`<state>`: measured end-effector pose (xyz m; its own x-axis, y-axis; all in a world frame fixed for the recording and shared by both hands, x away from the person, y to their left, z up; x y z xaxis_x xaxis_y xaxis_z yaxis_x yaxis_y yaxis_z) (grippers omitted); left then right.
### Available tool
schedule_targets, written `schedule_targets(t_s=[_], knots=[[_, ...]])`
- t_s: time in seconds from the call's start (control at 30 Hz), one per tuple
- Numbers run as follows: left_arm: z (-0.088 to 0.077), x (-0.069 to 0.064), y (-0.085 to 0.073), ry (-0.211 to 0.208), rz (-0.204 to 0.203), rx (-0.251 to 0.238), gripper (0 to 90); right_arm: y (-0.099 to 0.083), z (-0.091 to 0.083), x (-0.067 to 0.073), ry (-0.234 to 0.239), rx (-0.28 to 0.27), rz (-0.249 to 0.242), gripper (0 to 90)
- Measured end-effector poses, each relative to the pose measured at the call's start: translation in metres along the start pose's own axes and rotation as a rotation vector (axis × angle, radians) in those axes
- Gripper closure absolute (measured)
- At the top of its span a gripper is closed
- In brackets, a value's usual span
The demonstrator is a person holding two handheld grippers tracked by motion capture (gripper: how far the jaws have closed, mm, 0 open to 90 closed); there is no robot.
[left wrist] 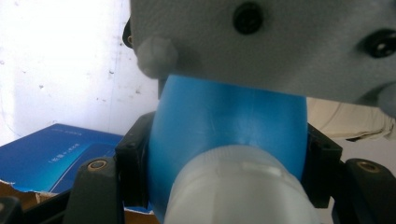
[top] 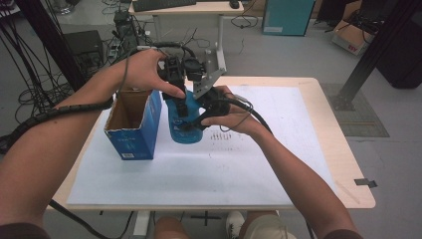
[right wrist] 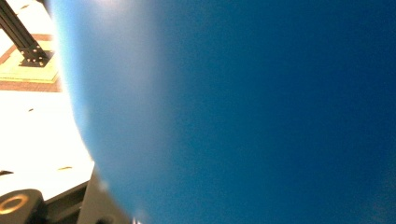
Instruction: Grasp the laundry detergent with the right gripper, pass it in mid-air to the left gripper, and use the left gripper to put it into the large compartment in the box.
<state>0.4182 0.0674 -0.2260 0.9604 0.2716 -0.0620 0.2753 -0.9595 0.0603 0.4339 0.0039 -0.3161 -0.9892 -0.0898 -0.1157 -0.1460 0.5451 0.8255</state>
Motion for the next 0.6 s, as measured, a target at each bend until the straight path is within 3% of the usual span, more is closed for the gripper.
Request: schedule_targets(t_s=[0.6], knots=[[-0.0008,0.0003,-0.0015,-0.014,-0.013,-0.003,36.1,0.0007,0.0007,-0.0016,0.006,-0.025,-0.017,42.5]])
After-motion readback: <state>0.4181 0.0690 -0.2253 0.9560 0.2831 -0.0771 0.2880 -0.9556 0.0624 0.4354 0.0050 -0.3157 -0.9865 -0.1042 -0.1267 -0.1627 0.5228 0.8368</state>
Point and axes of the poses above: each handheld gripper's, and its own axes: z roughly forward along the jaws, y roughly out of its top, x roughly to its left, the point moved 5 cm from there along z, roughly forward along the jaws, and after that the axes turned 2 degrees about -y, right-handed, at the moved point
